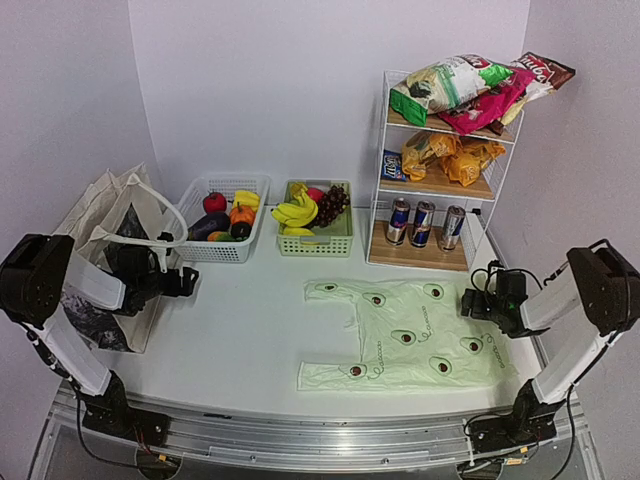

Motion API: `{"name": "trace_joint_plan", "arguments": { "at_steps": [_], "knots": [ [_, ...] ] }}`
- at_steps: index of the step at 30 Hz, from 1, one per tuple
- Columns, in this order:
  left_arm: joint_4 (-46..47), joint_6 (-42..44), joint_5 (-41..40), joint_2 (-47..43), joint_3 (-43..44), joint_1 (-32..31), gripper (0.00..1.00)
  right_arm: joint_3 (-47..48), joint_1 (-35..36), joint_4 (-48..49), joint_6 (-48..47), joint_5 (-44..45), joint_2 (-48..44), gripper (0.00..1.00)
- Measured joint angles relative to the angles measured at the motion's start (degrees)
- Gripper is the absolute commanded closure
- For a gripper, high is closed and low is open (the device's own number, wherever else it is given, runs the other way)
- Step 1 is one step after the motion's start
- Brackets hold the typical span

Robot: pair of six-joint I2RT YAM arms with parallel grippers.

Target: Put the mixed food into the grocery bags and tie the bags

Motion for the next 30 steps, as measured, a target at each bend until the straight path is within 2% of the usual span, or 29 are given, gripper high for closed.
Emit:
{"name": "trace_joint_plan", "arguments": {
  "at_steps": [4,10,15,20,24,30],
  "knots": [
    [-3.53,1.02,1.59,-1.54,1.09,0.03,0.02,-1.50,0.00,-0.23,0.03,0.31,-3.77,0.04],
    [-16.58,1.32,8.18,-6.57,7.91,0.20,0.04,-2.56,0.00,-4.91,0.04,0.77,-15.43,0.05],
    [-24.33,0.40,15.19,-18.13,8.55,-0.28,0.06,1.74,0.00,-16.11,0.41,0.10,-26.00,0.08],
    [-35.62,6.07,22.31,-32.19,10.46,-3.52,0.08,12.20,0.00,-30.63,2.35,-2.64,-32.43,0.11],
    [-46.94,9.43,25.17,-37.12,18.37,-4.50,0.10,16.68,0.00,-38.40,4.73,-5.03,-35.66,0.11],
    [-60.37,16.66,29.08,-38.94,34.07,-4.50,0.17,17.52,0.00,-47.09,7.26,-7.18,-38.93,0.11]
  ]
}}
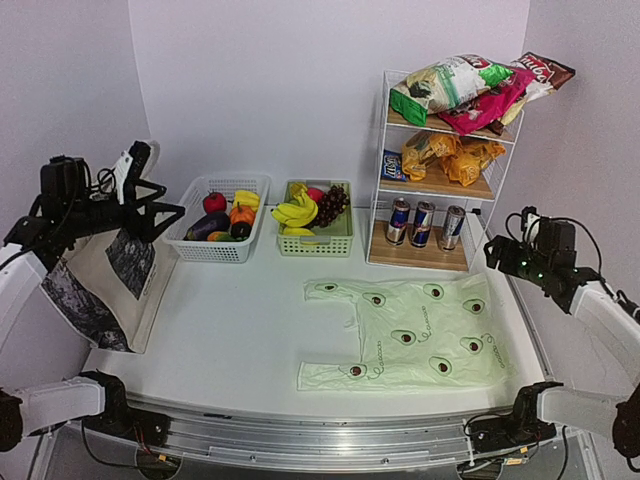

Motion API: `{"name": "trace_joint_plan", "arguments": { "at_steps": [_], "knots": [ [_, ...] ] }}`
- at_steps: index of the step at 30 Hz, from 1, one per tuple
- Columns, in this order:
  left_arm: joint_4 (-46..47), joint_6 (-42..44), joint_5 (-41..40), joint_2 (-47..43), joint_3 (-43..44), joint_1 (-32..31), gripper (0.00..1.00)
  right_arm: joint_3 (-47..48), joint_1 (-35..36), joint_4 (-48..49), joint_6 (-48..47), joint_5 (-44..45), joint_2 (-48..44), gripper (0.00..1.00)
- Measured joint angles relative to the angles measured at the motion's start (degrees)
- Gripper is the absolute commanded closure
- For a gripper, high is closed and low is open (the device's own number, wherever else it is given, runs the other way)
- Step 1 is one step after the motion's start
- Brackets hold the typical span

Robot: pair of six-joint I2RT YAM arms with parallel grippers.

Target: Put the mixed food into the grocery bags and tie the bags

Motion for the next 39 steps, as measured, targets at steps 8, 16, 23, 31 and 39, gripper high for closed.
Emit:
{"name": "trace_joint_plan", "arguments": {
  "at_steps": [8,16,23,31,39],
  "knots": [
    [-18.98,12.29,10.77,5.53,18.65,-0.02,0.14,-0.04,0.00,-3.84,1.70,-0.10,-4.45,0.12],
    [-19.94,7.27,6.65,8.09,23.66,-0.22,0.10,-0.75,0.00,-4.93,2.28,-0.10,-7.23,0.12],
    [-14.45,-3.40,-29.87,18.98,27.28,0.64,0.01,-0.83,0.00,-5.28,2.30,-0.15,-7.60,0.12],
    [-15.65,-4.03,-41.73,28.13,24.32,13.09,0.05,-1.23,0.00,-5.39,3.16,-0.82,-7.49,0.12],
    [-17.12,0.63,-32.41,26.82,16.67,13.18,0.72,-1.25,0.00,-5.46,3.44,-1.19,-7.51,0.12]
  ]
}}
